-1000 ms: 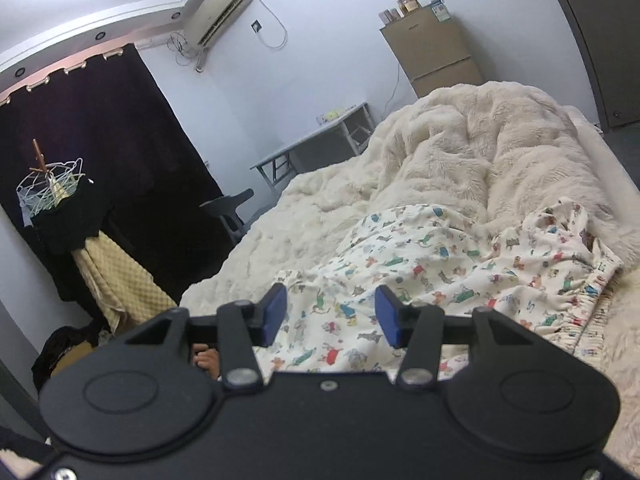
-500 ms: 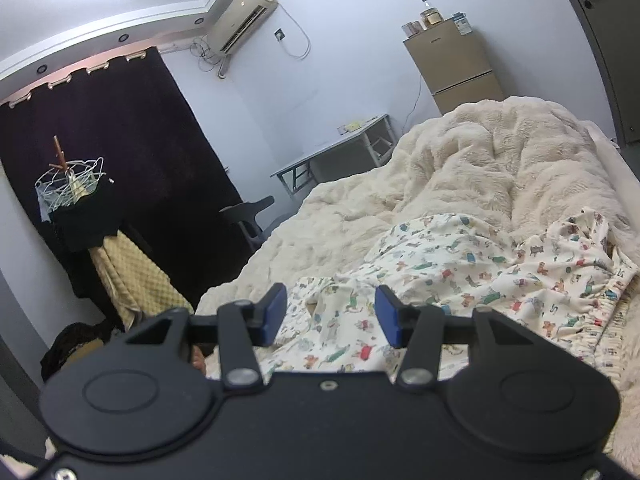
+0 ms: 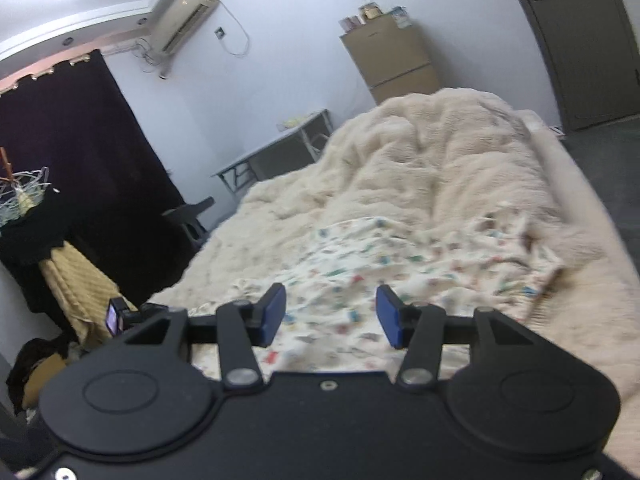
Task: Fold clothes
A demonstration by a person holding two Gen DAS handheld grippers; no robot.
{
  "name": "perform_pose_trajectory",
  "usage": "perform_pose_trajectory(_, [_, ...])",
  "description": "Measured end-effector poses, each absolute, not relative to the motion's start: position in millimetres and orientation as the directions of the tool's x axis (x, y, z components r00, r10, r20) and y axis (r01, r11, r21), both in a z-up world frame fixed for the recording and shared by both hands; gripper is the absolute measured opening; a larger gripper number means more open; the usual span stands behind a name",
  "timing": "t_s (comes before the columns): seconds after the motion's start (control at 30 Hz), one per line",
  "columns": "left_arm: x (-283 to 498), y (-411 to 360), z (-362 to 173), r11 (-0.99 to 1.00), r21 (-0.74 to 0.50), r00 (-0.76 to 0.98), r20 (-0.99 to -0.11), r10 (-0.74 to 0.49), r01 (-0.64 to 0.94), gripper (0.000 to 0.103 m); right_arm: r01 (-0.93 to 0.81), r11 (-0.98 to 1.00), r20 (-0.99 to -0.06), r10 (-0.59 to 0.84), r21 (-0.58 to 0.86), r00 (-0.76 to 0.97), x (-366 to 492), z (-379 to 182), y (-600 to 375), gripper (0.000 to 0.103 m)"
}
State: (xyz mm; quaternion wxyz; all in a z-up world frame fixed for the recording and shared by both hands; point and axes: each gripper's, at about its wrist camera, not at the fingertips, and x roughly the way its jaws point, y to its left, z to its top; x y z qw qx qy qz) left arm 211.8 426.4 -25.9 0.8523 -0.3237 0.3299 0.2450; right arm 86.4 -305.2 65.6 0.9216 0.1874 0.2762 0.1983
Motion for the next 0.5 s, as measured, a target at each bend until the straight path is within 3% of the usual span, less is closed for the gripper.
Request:
perform_pose_trajectory(0.03, [196, 426, -19, 0.671, -0.444, 0.705, -0.689, 0.169, -0.594, 0.044, -0.260, 0.863, -0.455, 0.458, 0.432, 0.764, 85, 65, -307, 0.052])
perform_pose_trajectory(0.07, [182, 419, -9, 0.695, -0.485, 0.750, -0.651, 0.118, -0.531, 0.054, -0.264, 0.868, -0.462, 0.455, 0.421, 0.761, 83, 65, -307, 0.053])
perform_pose_trajectory(0.17, [146, 389, 26, 0.819, -0.462, 0.839, -0.543, 0.043, -0.340, 0.062, -0.313, 0.890, -0.490, 0.447, 0.332, 0.749, 68, 70, -314, 0.062])
perform_pose_trajectory(0.23, [117, 372, 50, 0.888, -0.382, 0.880, -0.473, 0.049, -0.255, 0.076, -0.318, 0.914, -0.522, 0.404, 0.251, 0.751, 56, 76, -320, 0.066])
perform_pose_trajectory(0.3, [87, 359, 68, 0.934, -0.302, 0.907, -0.418, 0.050, -0.191, 0.077, -0.351, 0.926, -0.561, 0.365, 0.137, 0.743, 37, 82, -328, 0.069])
perform_pose_trajectory(0.5, [22, 334, 104, 0.967, -0.246, 0.950, -0.312, -0.022, -0.058, 0.078, -0.430, 0.902, -0.610, 0.362, 0.038, 0.705, -12, 67, -337, 0.072])
